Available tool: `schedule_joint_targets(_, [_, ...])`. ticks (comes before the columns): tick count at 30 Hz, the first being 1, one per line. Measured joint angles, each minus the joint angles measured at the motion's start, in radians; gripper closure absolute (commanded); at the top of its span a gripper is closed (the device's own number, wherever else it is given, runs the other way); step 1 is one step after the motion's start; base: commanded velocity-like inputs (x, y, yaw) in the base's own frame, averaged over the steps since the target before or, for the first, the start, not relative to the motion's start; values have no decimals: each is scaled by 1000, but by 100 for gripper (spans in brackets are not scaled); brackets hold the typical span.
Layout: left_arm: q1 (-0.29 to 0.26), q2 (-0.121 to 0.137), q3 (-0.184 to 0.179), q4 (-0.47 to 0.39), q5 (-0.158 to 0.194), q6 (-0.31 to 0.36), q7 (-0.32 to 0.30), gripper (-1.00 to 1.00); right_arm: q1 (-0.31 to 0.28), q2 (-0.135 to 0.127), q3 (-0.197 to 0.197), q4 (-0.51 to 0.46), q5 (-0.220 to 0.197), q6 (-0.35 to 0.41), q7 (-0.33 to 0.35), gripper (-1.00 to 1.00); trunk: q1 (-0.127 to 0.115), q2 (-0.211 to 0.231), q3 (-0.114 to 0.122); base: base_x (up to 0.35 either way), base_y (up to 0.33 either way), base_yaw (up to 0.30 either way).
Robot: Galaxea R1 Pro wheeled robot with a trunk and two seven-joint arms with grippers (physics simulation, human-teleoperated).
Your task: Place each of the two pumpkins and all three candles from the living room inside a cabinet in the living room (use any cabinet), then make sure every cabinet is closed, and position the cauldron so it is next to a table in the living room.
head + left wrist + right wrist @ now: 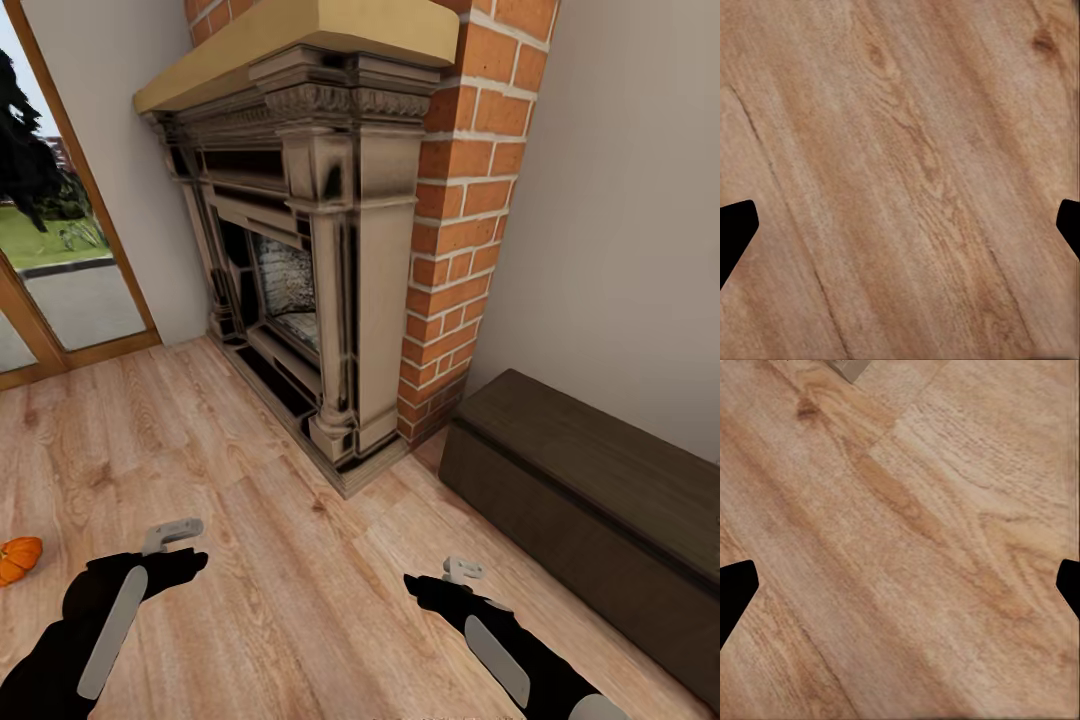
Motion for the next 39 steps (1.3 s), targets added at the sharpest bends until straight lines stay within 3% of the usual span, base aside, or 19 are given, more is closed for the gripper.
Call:
schedule_joint_targets(12, [0, -1, -67, 1, -2, -1, 7, -100, 0, -2, 0, 0, 0, 0, 2, -100, 0, 0, -12, -41, 0, -231])
schedule_joint_targets(39, [0, -2, -108, 1, -3, -1, 8, -100, 0, -2, 0, 2, -15, 0, 0, -100, 0, 0, -21, -91, 0, -269])
